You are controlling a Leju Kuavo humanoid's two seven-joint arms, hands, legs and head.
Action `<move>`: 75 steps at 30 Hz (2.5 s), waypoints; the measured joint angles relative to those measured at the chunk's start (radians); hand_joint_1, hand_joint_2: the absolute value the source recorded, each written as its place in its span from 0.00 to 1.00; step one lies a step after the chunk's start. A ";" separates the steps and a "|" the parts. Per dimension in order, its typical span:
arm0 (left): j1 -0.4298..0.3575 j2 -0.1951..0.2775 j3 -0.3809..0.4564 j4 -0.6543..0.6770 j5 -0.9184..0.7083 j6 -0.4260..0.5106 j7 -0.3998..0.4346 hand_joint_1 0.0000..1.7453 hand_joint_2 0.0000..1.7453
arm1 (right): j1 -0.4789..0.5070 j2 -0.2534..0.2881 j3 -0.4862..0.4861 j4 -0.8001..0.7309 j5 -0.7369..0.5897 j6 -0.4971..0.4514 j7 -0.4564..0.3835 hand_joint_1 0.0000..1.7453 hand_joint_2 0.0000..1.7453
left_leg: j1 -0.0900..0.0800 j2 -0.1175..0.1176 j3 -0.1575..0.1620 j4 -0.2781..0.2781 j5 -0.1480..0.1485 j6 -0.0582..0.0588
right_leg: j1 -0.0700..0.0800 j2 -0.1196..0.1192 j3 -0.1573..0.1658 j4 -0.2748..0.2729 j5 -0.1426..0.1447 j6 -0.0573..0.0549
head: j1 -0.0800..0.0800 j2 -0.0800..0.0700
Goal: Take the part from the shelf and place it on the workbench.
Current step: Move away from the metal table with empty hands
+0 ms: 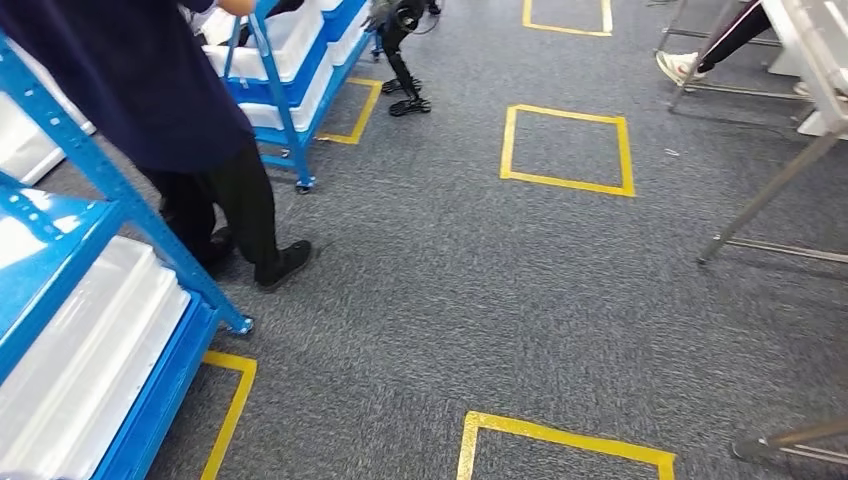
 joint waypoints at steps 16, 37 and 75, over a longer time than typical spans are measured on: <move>0.001 0.000 0.000 0.000 -0.005 0.004 0.001 0.00 0.00 | -0.009 0.005 -0.003 0.000 0.006 -0.002 0.000 0.00 0.00 | -0.015 -0.049 0.101 -0.212 0.095 0.043 | -0.004 0.047 -0.153 0.346 -0.158 0.024 | 0.001 0.000; 0.001 0.006 0.000 0.000 -0.013 -0.002 0.004 0.00 0.00 | -0.011 0.006 -0.006 0.000 0.031 0.001 0.000 0.00 0.00 | -0.021 0.059 0.134 -0.227 0.080 0.019 | 0.010 -0.068 -0.033 0.072 -0.034 0.017 | -0.001 0.000; -0.004 -0.005 -0.006 0.000 -0.046 0.061 0.008 0.00 0.00 | -0.011 0.024 -0.032 0.000 0.052 0.019 -0.015 0.00 0.00 | -0.008 -0.012 0.161 -0.261 0.091 0.049 | -0.016 0.037 -0.144 0.321 -0.159 0.054 | 0.001 0.000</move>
